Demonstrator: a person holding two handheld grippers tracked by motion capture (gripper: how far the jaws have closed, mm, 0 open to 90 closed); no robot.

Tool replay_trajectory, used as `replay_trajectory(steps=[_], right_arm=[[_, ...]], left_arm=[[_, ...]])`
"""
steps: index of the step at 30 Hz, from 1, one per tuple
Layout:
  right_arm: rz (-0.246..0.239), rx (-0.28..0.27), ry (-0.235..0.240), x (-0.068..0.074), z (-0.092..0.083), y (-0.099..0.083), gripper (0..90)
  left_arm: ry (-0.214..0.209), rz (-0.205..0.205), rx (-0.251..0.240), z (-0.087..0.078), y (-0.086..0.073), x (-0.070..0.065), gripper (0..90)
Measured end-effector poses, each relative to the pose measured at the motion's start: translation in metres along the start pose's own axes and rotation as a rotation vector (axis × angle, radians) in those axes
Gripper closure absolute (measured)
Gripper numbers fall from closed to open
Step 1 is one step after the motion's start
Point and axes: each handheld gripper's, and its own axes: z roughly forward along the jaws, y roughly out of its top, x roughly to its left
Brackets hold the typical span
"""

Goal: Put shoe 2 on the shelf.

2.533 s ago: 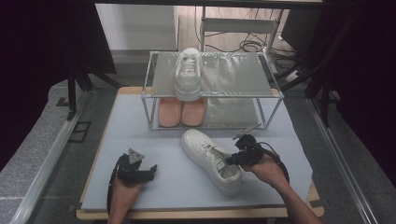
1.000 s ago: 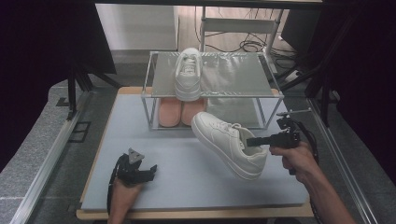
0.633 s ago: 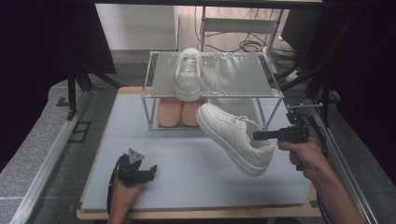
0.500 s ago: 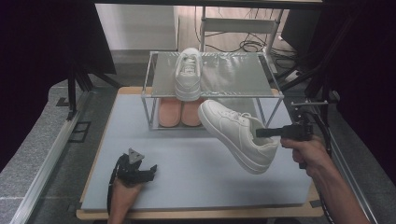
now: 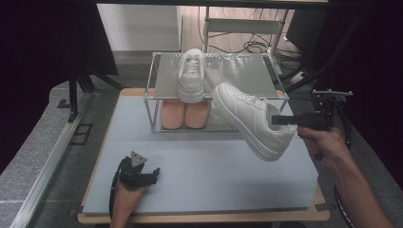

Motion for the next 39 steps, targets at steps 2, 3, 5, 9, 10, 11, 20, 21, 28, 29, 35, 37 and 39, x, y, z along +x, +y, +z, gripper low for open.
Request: replay_trajectory(steps=[2,3,5,9,10,11,20,21,28,29,35,37,39], right_arm=[[0.000,-0.009,-0.005,0.000,0.000,0.003,79.8],[0.001,-0.015,-0.010,0.000,0.000,0.005,79.8],[0.012,-0.035,-0.023,0.000,0.002,0.013,79.8],[0.021,-0.072,-0.046,0.000,0.009,0.023,79.8],[0.025,-0.083,-0.051,0.000,0.011,0.026,79.9],[0.030,-0.089,-0.055,-0.001,0.013,0.029,79.8],[0.048,-0.135,-0.097,-0.002,0.034,0.055,79.7],[0.051,-0.141,-0.107,-0.001,0.037,0.058,79.7],[0.062,-0.188,-0.176,0.001,0.053,0.078,79.6],[0.064,-0.192,-0.186,0.001,0.055,0.081,79.6],[0.068,-0.216,-0.252,0.000,0.071,0.095,79.5],[0.066,-0.224,-0.265,-0.002,0.075,0.098,79.5],[0.066,-0.228,-0.281,-0.004,0.080,0.101,79.4]], left_arm=[[-0.001,-0.002,-0.001,0.000,0.000,0.000,16.1],[-0.002,-0.002,-0.001,0.000,0.000,0.000,16.1],[-0.002,-0.003,-0.001,0.000,0.000,0.000,16.1],[-0.002,-0.003,-0.001,0.000,0.000,0.000,16.0],[-0.002,-0.003,-0.001,0.000,0.000,0.000,16.0],[-0.001,-0.003,-0.001,0.000,0.000,0.000,16.0],[-0.001,0.001,0.002,0.000,0.000,0.001,16.1],[-0.002,-0.006,-0.004,0.000,0.000,0.000,16.0],[-0.002,-0.001,0.001,0.000,0.000,0.001,16.1],[-0.002,-0.002,0.000,0.000,0.000,0.001,16.1],[-0.001,-0.001,0.000,0.000,0.000,0.000,16.1],[-0.001,-0.001,0.000,0.000,0.000,0.000,16.1],[0.000,0.000,-0.001,0.000,0.000,0.000,16.2]])
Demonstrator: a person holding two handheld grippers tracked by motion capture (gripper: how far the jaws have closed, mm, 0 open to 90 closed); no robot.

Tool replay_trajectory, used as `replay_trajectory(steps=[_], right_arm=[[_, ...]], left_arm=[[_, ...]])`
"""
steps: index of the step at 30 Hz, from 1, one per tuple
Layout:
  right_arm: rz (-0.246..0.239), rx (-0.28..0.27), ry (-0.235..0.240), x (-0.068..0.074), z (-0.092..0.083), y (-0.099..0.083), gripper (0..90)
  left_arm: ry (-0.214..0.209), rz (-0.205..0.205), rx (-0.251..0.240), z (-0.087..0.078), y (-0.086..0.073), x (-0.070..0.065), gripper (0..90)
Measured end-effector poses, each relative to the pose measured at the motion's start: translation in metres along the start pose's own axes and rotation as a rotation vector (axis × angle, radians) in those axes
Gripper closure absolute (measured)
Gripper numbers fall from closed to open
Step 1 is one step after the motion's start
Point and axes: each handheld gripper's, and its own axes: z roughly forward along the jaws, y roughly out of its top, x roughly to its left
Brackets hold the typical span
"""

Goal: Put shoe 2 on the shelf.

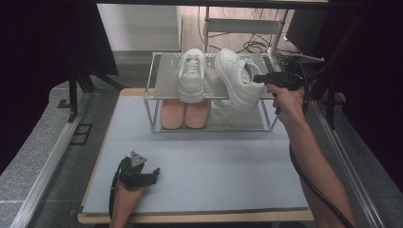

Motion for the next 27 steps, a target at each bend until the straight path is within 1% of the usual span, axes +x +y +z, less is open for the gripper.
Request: replay_trajectory(steps=[1,2,4,6,7,9,10,11,12,13,14,15,16,17,19,20,21,22,24,25,26,27], right_arm=[[0.002,0.000,-0.007,0.000,0.003,0.000,79.0],[0.013,-0.005,0.001,-0.001,0.004,0.001,78.5],[0.012,-0.008,-0.003,0.000,0.006,0.001,77.9],[0.009,-0.011,-0.005,0.003,0.010,0.003,74.5],[-0.001,-0.017,-0.002,0.005,0.012,0.002,73.0],[-0.036,-0.026,-0.013,0.009,0.016,0.002,69.6],[-0.036,-0.026,-0.013,0.009,0.016,0.002,69.6],[-0.040,-0.024,-0.010,0.011,0.017,0.003,67.4],[-0.065,-0.024,-0.002,0.014,0.017,0.003,61.6],[-0.065,-0.024,-0.002,0.014,0.017,0.003,61.6],[-0.092,-0.028,0.015,0.015,0.015,0.003,54.7],[-0.107,-0.029,0.021,0.016,0.013,0.004,52.5],[-0.126,-0.036,0.016,0.017,0.009,0.004,52.0],[-0.126,-0.036,0.016,0.017,0.009,0.004,52.0],[-0.156,-0.054,0.020,0.018,0.000,0.005,51.3],[-0.181,-0.066,0.012,0.020,-0.010,0.006,51.8],[-0.181,-0.066,0.012,0.020,-0.010,0.006,51.8],[-0.201,-0.076,0.019,0.020,-0.020,0.005,52.8],[-0.226,-0.086,0.017,0.019,-0.029,0.002,55.8],[-0.226,-0.086,0.017,0.019,-0.029,0.002,55.8],[-0.251,-0.087,0.012,0.016,-0.037,-0.004,59.5],[-0.255,-0.087,0.007,0.015,-0.040,-0.007,63.4]], left_arm=[[0.000,-0.003,-0.003,0.000,0.000,0.000,16.2],[0.000,-0.004,-0.004,0.000,0.000,0.000,16.2],[-0.001,0.000,0.001,0.000,0.000,0.000,16.2],[0.000,0.000,0.000,0.000,0.000,0.000,16.2],[0.001,-0.002,-0.004,0.000,0.000,0.000,16.2],[0.005,0.004,-0.005,0.000,0.000,-0.001,16.2],[0.005,0.004,-0.005,0.000,0.000,-0.001,16.2],[0.005,0.004,-0.004,0.000,0.000,-0.001,16.2],[0.005,0.004,-0.003,0.000,0.000,-0.001,16.2],[0.005,0.004,-0.003,0.000,0.000,-0.001,16.2],[0.004,0.003,-0.003,0.000,0.000,-0.001,16.2],[0.004,0.003,-0.003,0.000,0.000,-0.001,16.2],[0.003,0.001,-0.003,0.000,0.000,-0.001,16.3],[0.003,0.001,-0.003,0.000,0.000,-0.001,16.3],[0.008,0.006,-0.003,0.000,0.000,-0.001,16.3],[0.008,0.006,-0.004,0.000,0.000,-0.001,16.2],[0.008,0.006,-0.004,0.000,0.000,-0.001,16.2],[0.008,0.006,-0.003,0.000,0.000,-0.001,16.2],[0.008,0.006,-0.004,0.000,0.000,-0.001,16.3],[0.008,0.006,-0.004,0.000,0.000,-0.001,16.2],[0.008,0.006,-0.003,0.000,0.000,-0.001,16.2],[0.007,0.005,-0.003,0.000,0.000,-0.001,16.2]])
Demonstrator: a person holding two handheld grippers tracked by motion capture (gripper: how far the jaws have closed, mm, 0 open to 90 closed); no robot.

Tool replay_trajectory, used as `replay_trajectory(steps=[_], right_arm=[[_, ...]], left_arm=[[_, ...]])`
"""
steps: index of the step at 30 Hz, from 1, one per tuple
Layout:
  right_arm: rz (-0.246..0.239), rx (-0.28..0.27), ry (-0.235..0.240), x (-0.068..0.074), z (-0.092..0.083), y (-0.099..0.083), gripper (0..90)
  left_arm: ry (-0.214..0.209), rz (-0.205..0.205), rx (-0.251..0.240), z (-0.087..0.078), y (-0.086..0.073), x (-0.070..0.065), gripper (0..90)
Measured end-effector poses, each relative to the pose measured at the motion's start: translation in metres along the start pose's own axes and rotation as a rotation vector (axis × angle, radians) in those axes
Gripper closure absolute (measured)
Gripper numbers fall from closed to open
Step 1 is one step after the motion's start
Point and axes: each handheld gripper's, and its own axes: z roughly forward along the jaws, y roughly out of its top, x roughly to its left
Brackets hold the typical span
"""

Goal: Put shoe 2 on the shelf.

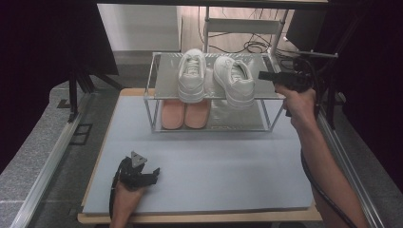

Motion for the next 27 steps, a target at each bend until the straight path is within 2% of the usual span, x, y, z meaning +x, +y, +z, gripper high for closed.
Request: replay_trajectory(steps=[5,6,8,9,11,12,13,17,23,27], right_arm=[[-0.016,0.022,0.003,-0.005,-0.010,-0.019,83.3],[-0.016,0.022,0.003,-0.005,-0.010,-0.019,83.3],[-0.040,0.032,0.000,-0.004,-0.011,-0.028,89.7],[-0.058,0.040,-0.003,-0.003,-0.011,-0.032,90.0],[-0.127,0.051,-0.047,0.002,-0.009,-0.046,90.0],[-0.127,0.051,-0.047,0.002,-0.009,-0.046,90.0],[-0.148,0.056,-0.056,0.004,-0.007,-0.055,90.0],[-0.157,0.055,-0.046,0.002,-0.003,-0.068,90.0],[-0.162,0.054,-0.010,0.005,0.008,-0.073,90.0],[-0.174,0.042,-0.029,0.010,0.010,-0.073,90.0]], left_arm=[[-0.001,0.000,0.000,0.000,0.000,0.000,16.2],[-0.001,0.000,0.000,0.000,0.000,0.000,16.2],[-0.001,0.000,-0.002,0.000,0.000,0.000,16.3],[-0.001,0.000,-0.001,0.000,0.000,0.000,16.2],[-0.001,0.000,-0.002,0.000,0.000,0.000,16.2],[-0.001,0.000,-0.002,0.000,0.000,0.000,16.2],[0.001,0.000,-0.002,0.000,0.000,0.000,16.3],[0.001,0.001,-0.003,0.000,0.000,0.000,16.3],[0.002,0.001,-0.003,0.000,0.000,0.000,16.3],[0.002,0.001,-0.003,0.000,0.000,0.000,16.3]])
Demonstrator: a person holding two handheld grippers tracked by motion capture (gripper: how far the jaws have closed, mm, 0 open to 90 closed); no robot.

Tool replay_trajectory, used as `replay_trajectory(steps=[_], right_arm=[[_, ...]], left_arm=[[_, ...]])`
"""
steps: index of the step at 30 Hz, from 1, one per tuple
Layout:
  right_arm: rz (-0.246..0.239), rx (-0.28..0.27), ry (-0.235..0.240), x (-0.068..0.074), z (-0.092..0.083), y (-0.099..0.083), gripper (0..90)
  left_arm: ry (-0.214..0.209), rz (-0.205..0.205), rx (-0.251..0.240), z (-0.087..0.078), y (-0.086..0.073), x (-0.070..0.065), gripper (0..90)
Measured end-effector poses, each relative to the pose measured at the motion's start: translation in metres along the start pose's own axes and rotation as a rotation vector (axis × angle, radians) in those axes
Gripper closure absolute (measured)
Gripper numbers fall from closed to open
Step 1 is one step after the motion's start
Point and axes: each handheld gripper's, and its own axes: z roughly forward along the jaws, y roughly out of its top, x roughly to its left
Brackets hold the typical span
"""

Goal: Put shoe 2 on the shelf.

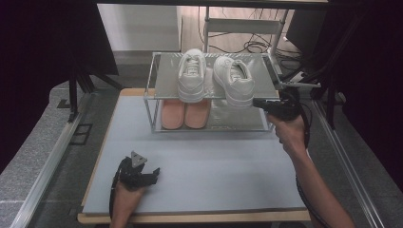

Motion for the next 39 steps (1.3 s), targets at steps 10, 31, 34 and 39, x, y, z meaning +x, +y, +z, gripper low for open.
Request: replay_trajectory(steps=[10,31,34,39], right_arm=[[0.037,-0.020,0.033,-0.001,0.008,-0.002,90.0],[0.052,-0.005,0.098,0.019,0.060,0.012,90.0],[0.042,-0.001,0.101,0.025,0.067,0.013,90.0],[0.013,0.006,0.098,0.034,0.073,0.014,90.0]], left_arm=[[0.001,0.002,0.000,0.000,0.000,0.000,16.3],[0.003,0.005,0.000,0.000,0.000,0.000,16.3],[0.005,0.007,-0.001,0.000,0.000,-0.001,16.3],[0.003,0.005,-0.001,0.000,0.000,-0.001,16.4]])
